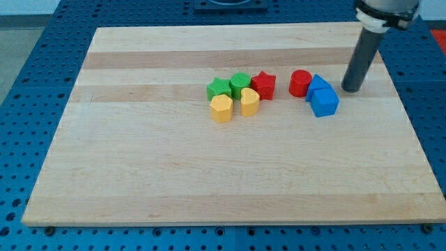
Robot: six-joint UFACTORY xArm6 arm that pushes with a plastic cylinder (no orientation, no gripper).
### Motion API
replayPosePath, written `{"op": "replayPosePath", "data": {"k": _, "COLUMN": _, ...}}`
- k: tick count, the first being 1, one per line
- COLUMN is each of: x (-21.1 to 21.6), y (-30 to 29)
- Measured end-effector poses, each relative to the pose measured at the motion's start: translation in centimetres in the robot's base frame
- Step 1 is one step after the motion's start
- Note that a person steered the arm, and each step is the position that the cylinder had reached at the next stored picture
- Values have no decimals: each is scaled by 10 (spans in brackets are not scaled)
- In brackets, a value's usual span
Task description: Separate the blue blocks
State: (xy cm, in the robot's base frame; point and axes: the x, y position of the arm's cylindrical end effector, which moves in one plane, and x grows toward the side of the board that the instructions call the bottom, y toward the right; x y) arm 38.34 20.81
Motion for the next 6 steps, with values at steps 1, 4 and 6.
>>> {"op": "replayPosePath", "data": {"k": 1, "x": 4, "y": -15}}
{"op": "replayPosePath", "data": {"k": 4, "x": 19, "y": -70}}
{"op": "replayPosePath", "data": {"k": 6, "x": 25, "y": -75}}
